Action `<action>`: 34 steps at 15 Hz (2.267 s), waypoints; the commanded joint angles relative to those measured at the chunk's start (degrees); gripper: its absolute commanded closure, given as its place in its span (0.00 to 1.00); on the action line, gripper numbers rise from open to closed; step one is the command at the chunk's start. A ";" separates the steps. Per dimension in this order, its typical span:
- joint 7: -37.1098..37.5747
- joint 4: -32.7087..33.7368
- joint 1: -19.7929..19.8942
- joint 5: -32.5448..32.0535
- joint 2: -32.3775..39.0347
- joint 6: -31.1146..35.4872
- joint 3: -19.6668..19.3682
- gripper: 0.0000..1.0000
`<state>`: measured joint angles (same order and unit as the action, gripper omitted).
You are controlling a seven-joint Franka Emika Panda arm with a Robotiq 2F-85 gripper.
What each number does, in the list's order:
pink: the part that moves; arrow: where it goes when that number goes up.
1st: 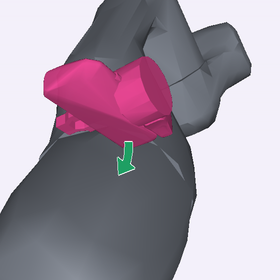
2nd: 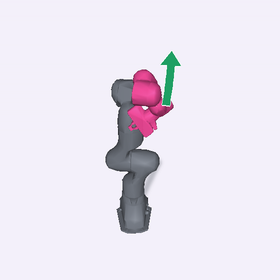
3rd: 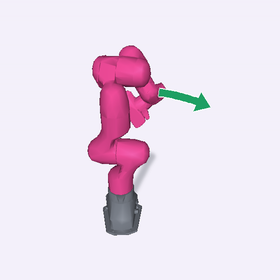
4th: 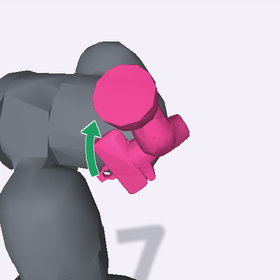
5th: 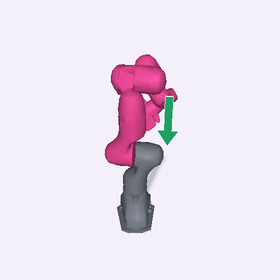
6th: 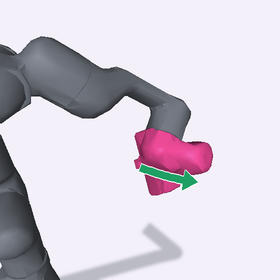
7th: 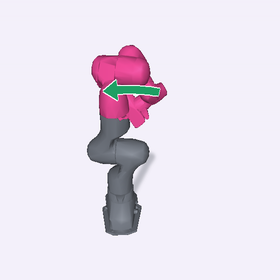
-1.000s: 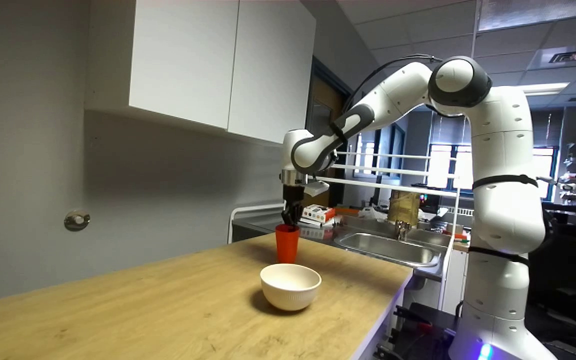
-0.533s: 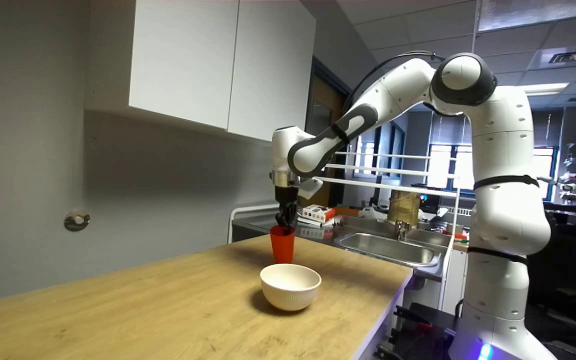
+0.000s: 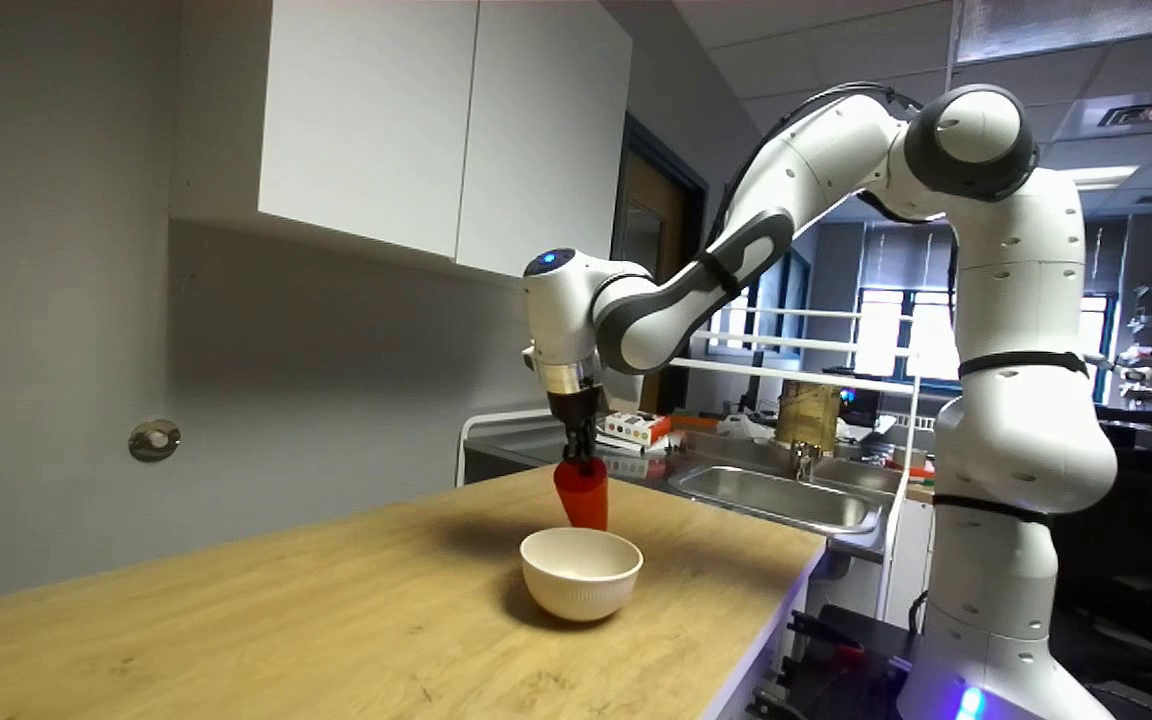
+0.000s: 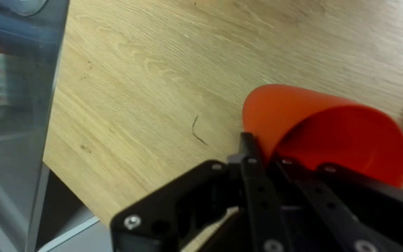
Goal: Move the objects from the orange cup into the bowl
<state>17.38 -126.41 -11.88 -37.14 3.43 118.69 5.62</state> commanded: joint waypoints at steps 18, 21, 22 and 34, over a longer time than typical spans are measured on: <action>31.56 -9.08 -8.71 -29.57 -2.76 -18.82 17.39 0.99; 40.88 -7.65 -10.34 -33.14 1.72 -23.97 17.63 0.99; 43.54 -7.16 -10.83 -34.20 3.24 -25.78 17.54 0.99; 56.38 -0.07 -16.33 -34.84 16.83 -47.45 18.45 0.99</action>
<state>75.64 -129.75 -27.40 -75.57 18.92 75.11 22.98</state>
